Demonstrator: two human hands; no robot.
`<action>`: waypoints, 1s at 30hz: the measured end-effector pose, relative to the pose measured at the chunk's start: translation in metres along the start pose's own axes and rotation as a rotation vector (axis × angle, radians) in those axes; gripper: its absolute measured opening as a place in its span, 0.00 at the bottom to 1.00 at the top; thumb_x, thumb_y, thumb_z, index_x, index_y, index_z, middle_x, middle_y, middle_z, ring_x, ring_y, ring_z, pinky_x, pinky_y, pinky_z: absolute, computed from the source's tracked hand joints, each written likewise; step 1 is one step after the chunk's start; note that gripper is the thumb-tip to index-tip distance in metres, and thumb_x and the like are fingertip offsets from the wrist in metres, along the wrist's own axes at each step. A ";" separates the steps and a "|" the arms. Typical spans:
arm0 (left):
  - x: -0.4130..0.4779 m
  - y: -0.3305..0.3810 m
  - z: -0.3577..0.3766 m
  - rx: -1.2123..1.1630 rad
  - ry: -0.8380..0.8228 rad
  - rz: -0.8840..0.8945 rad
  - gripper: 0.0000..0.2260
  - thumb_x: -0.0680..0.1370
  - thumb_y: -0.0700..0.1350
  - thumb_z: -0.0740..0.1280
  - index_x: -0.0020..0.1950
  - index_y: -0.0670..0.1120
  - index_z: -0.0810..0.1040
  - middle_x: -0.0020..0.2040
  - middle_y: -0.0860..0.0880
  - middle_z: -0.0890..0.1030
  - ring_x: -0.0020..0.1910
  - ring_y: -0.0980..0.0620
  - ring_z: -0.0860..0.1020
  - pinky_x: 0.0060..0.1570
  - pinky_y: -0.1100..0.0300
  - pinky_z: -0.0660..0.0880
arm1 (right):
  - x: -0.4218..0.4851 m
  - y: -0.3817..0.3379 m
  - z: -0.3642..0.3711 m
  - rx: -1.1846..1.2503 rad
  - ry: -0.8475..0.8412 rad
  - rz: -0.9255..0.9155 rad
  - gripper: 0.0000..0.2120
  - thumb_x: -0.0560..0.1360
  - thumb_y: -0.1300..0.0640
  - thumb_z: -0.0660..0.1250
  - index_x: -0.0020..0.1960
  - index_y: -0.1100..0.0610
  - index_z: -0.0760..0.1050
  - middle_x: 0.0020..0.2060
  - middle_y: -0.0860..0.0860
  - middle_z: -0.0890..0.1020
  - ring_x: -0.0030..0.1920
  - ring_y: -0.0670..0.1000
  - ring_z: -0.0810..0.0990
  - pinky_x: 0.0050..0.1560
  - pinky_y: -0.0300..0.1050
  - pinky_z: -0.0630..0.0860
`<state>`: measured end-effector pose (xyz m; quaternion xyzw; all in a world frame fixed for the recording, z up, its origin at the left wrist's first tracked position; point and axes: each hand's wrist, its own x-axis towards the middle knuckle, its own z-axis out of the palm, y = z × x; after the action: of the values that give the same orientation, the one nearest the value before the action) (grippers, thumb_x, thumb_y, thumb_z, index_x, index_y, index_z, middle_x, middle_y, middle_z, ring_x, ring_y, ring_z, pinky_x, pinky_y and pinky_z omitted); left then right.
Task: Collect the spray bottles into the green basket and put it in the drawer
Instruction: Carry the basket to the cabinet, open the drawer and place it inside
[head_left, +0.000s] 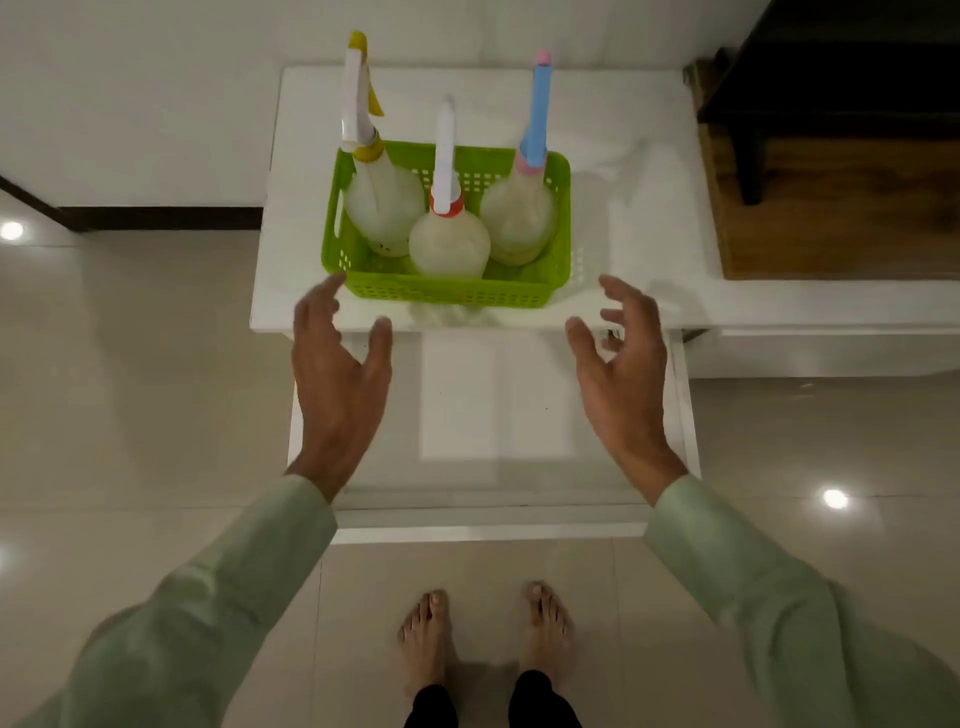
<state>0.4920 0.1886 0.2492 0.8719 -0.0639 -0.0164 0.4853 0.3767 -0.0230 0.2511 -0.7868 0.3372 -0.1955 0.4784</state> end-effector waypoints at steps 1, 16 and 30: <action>0.018 0.005 0.002 -0.012 0.061 0.017 0.26 0.77 0.45 0.69 0.74 0.46 0.68 0.70 0.47 0.71 0.65 0.52 0.73 0.64 0.46 0.74 | 0.019 -0.007 0.005 0.045 0.034 0.026 0.23 0.78 0.56 0.69 0.72 0.54 0.69 0.67 0.48 0.74 0.61 0.51 0.76 0.55 0.46 0.77; 0.140 -0.023 0.024 0.020 -0.155 -0.292 0.25 0.77 0.34 0.58 0.72 0.51 0.71 0.56 0.47 0.80 0.52 0.43 0.79 0.41 0.57 0.77 | 0.122 -0.006 0.066 0.108 -0.144 0.338 0.27 0.74 0.67 0.56 0.69 0.48 0.72 0.44 0.45 0.80 0.45 0.49 0.79 0.38 0.40 0.75; -0.005 -0.017 -0.015 -0.118 -0.210 -0.391 0.20 0.74 0.30 0.65 0.58 0.54 0.75 0.50 0.50 0.84 0.44 0.56 0.83 0.32 0.59 0.80 | 0.009 0.029 -0.004 0.014 -0.119 0.288 0.31 0.70 0.73 0.56 0.65 0.48 0.77 0.50 0.49 0.83 0.47 0.49 0.79 0.39 0.38 0.71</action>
<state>0.4902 0.2106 0.2422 0.8313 0.0572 -0.2043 0.5138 0.3708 -0.0411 0.2275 -0.7371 0.4163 -0.0800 0.5262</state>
